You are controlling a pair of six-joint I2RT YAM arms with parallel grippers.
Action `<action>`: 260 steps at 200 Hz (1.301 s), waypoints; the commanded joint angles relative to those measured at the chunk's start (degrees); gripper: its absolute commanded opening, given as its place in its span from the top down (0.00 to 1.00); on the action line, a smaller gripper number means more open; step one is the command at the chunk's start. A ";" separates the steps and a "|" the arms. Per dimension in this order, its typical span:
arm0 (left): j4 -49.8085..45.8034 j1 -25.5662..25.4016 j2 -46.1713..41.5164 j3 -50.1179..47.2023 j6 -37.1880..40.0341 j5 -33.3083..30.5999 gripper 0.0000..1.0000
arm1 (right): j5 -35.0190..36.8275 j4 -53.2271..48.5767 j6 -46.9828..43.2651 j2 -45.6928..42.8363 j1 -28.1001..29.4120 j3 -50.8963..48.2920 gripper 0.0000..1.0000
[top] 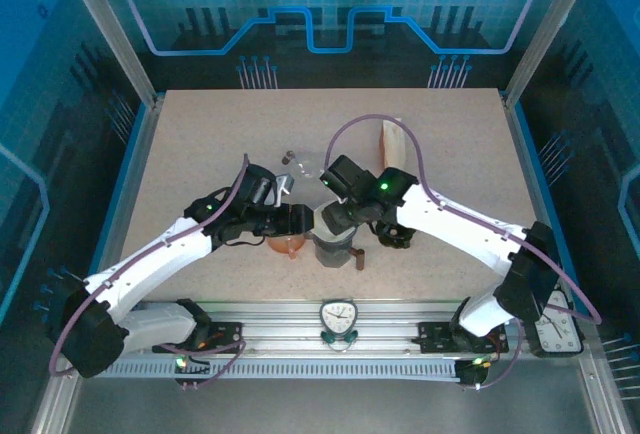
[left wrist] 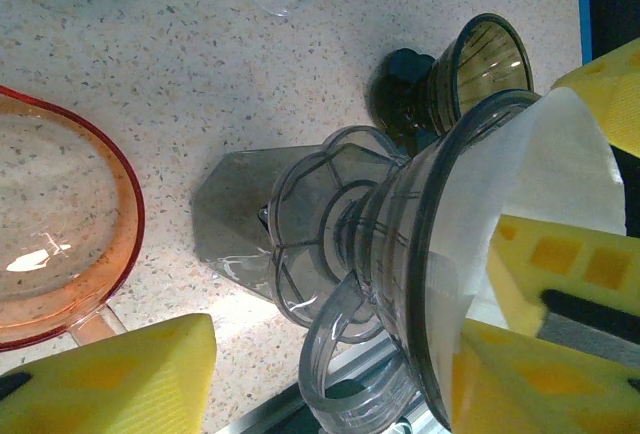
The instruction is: Place the coffee filter in the dripper
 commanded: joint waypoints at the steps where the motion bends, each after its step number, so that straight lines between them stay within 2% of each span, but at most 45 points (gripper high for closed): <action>1: 0.44 -0.25 0.43 -0.53 -0.30 -0.89 0.39 | -1.41 1.14 -0.43 1.35 -0.44 -0.96 0.30; 135: 2.86 -0.25 -0.78 -1.15 -2.36 0.18 0.38 | -0.58 3.61 -0.69 5.06 -0.76 -3.79 0.30; 197: 6.03 -0.24 -2.91 -1.54 -3.30 -0.46 0.31 | 0.25 3.90 -0.12 5.28 -0.79 -4.90 0.31; 245: 5.58 -0.24 -1.06 -2.18 -3.19 0.19 0.41 | 0.32 3.90 -0.05 5.31 -0.80 -5.07 0.31; 260: 4.83 -0.24 -0.86 -2.27 -2.95 -0.01 0.48 | 0.45 3.95 0.10 5.31 -0.78 -5.16 0.31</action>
